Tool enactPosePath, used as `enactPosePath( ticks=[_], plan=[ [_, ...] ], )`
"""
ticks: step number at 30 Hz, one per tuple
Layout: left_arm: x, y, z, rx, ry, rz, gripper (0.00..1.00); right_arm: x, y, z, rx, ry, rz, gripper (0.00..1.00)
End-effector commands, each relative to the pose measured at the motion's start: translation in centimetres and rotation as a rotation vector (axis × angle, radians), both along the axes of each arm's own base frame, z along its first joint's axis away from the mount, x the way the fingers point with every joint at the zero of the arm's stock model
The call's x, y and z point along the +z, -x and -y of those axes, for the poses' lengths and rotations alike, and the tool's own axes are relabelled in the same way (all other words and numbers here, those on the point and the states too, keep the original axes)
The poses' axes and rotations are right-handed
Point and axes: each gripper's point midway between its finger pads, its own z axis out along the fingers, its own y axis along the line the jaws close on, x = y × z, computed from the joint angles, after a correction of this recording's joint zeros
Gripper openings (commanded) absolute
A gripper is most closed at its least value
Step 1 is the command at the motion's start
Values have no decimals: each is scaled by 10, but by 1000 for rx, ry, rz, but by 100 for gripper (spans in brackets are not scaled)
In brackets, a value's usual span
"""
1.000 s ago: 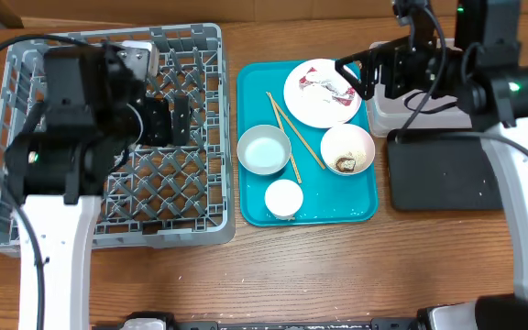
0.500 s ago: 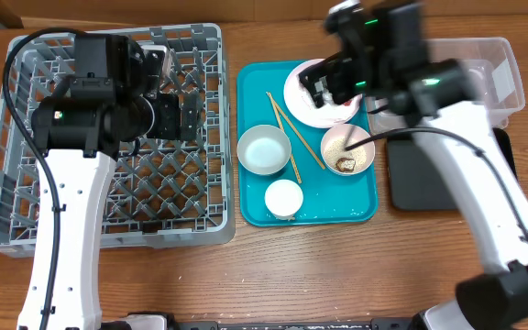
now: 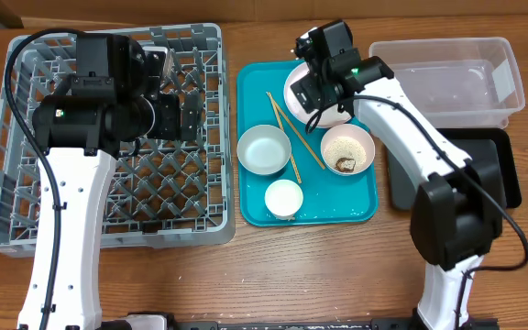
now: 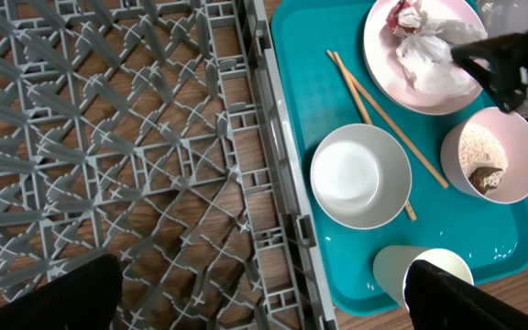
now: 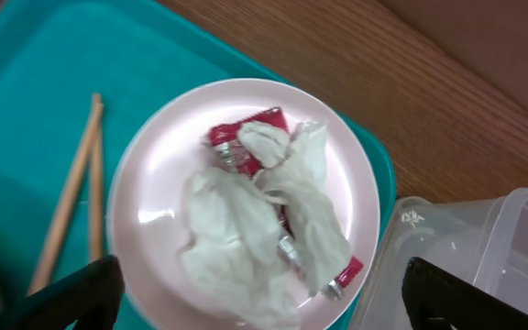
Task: Sort waste into correct bins and load items into the dishwasher
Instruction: 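Grasp the tissue and red wrapper on the white plate with right gripper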
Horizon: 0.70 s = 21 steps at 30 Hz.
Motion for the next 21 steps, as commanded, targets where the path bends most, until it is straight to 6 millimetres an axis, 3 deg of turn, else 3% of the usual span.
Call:
enactPosePath(
  ticks=[1,10,21],
  plan=[
    [6,-4,-1,-3,-5,21,100,4,-15,9,-26,-4,38,98],
    [6,-4,-2,-2,-7,21,100,-10,-24,19,-28,-68,6,98],
    [6,-4,-2,-2,-6,21,100,-58,-25,13,-15,-65,-70,98]
  ],
)
